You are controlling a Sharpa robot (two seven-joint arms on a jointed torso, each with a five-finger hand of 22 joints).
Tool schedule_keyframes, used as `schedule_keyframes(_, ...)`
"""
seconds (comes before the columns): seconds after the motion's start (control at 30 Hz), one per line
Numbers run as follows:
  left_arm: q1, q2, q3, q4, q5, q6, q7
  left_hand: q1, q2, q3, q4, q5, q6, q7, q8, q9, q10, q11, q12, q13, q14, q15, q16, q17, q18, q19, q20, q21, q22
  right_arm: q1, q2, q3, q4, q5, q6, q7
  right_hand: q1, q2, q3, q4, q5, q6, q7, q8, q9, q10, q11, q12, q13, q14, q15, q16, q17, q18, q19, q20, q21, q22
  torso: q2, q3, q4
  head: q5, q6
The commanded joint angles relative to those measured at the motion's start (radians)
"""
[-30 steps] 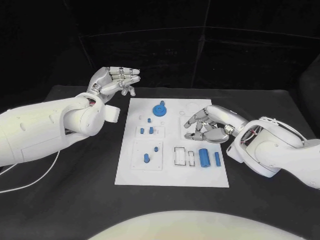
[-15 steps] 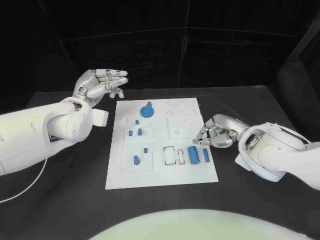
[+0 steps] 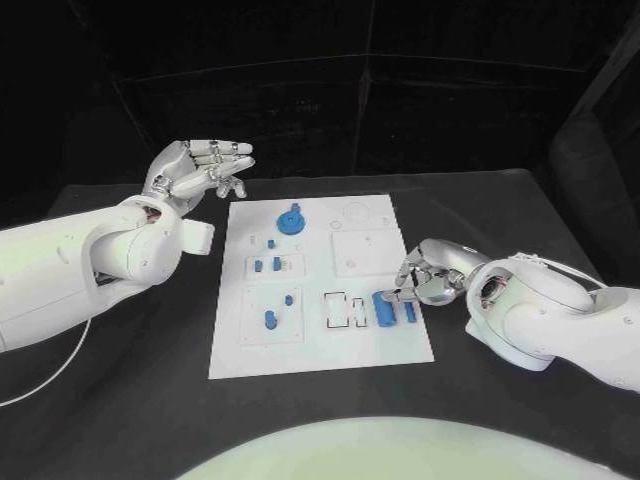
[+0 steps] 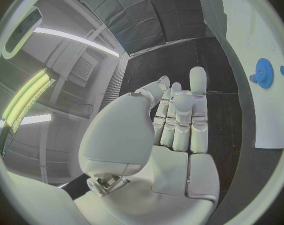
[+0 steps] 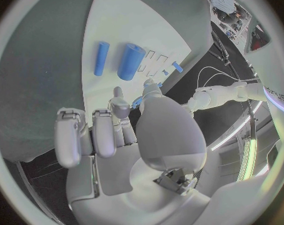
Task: Assemble the parts on the task board
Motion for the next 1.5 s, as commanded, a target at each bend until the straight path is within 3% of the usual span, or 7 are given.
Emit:
schedule_keyframes(0.03,0.001,-0.001,0.0,0.002,0.001,0.023,-0.002,-0.009,-0.003,-0.006,-0.002,-0.001,-0.008,0.0,0.004,0.0,-0.01,-0.001,0.004,-0.002,-0.006,0.004,-0.003,0.0,0.006,-0.005,0.002,-0.005,-0.002,-0.004,0.013,-0.001,-0.003,-0.04,0.034,-0.023,-0.01,0.002,-0.007,0.0,0.008,-0.006,-0.002,0.006,0.001,-0.004,0.001,0.006,0.005,0.05,-0.002,0.004,0.002,-0.006,0.042,0.005,-0.002,0.181,0.001,0.0002,0.0001,-0.003,-0.002)
schedule_keyframes(0.3,0.001,-0.001,-0.001,0.002,0.001,0.028,-0.002,-0.009,-0.003,-0.007,-0.002,-0.001,-0.008,0.0,0.005,0.0,-0.01,-0.001,0.005,-0.002,-0.006,0.004,-0.003,-0.001,0.007,-0.005,0.002,-0.005,-0.002,-0.032,0.042,-0.001,-0.014,-0.06,0.075,-0.049,-0.018,0.003,-0.019,0.0,0.012,-0.002,-0.004,0.022,0.004,0.001,-0.001,0.018,0.023,0.05,-0.003,0.005,0.004,-0.006,0.041,0.004,-0.002,0.18,0.001,-0.0003,0.0004,0.001,-0.005)
schedule_keyframes(0.8,0.001,-0.004,-0.001,0.003,0.001,0.03,-0.001,-0.011,-0.004,-0.008,-0.002,-0.001,-0.009,0.0,0.005,0.0,-0.011,0.0,0.005,-0.002,-0.006,0.004,-0.003,-0.001,0.007,-0.005,0.003,-0.006,-0.002,-0.046,0.08,-0.001,-0.044,-0.097,0.103,-0.091,-0.021,0.007,-0.026,-0.002,0.022,0.002,-0.008,0.039,0.008,0.005,-0.004,0.025,0.036,0.049,-0.005,0.004,0.003,-0.005,0.04,0.003,-0.003,0.179,0.0,-0.0003,0.0012,0.005,-0.007)
schedule_keyframes(1.13,0.001,-0.004,-0.001,0.002,0.001,0.033,-0.003,-0.011,-0.004,-0.008,-0.002,-0.001,-0.009,0.0,0.005,0.0,-0.011,0.0,0.005,-0.002,-0.006,0.004,-0.003,-0.001,0.007,-0.005,0.003,-0.006,-0.002,-0.06,0.113,-0.001,-0.067,-0.133,0.129,-0.097,0.025,0.015,-0.029,-0.007,0.032,-0.002,-0.011,0.06,0.01,0.014,-0.007,0.042,0.064,0.05,-0.008,0.006,0.009,-0.006,0.041,0.0,-0.002,0.181,0.0,-0.0011,0.0007,0.003,-0.009)
schedule_keyframes(1.33,0.001,-0.004,-0.001,0.001,0.001,0.034,-0.004,-0.011,-0.004,-0.008,-0.002,-0.001,-0.009,0.0,0.005,0.0,-0.011,0.0,0.005,-0.002,-0.006,0.004,-0.003,-0.001,0.007,-0.005,0.003,-0.006,-0.002,-0.062,0.11,-0.001,-0.062,-0.146,0.098,-0.1,0.048,0.036,-0.032,-0.006,0.077,0.004,-0.015,0.079,0.014,0.026,-0.011,0.057,0.086,0.051,-0.011,0.008,0.015,-0.007,0.045,-0.003,0.001,0.186,-0.001,-0.0006,0.0005,0.004,-0.008)
schedule_keyframes(1.5,0.001,-0.003,-0.002,0.0,0.001,0.034,-0.004,-0.011,-0.004,-0.008,-0.002,-0.001,-0.009,0.0,0.005,0.0,-0.011,0.0,0.005,-0.002,-0.006,0.004,-0.003,-0.001,0.007,-0.005,0.003,-0.006,-0.002,-0.063,0.084,-0.001,-0.037,-0.145,0.042,-0.095,0.059,0.052,-0.037,-0.006,0.118,0.018,-0.022,0.097,0.019,0.041,-0.017,0.072,0.107,0.053,-0.015,0.013,0.024,-0.01,0.054,-0.006,0.009,0.197,-0.001,0.0,0.003,0.007,-0.006)
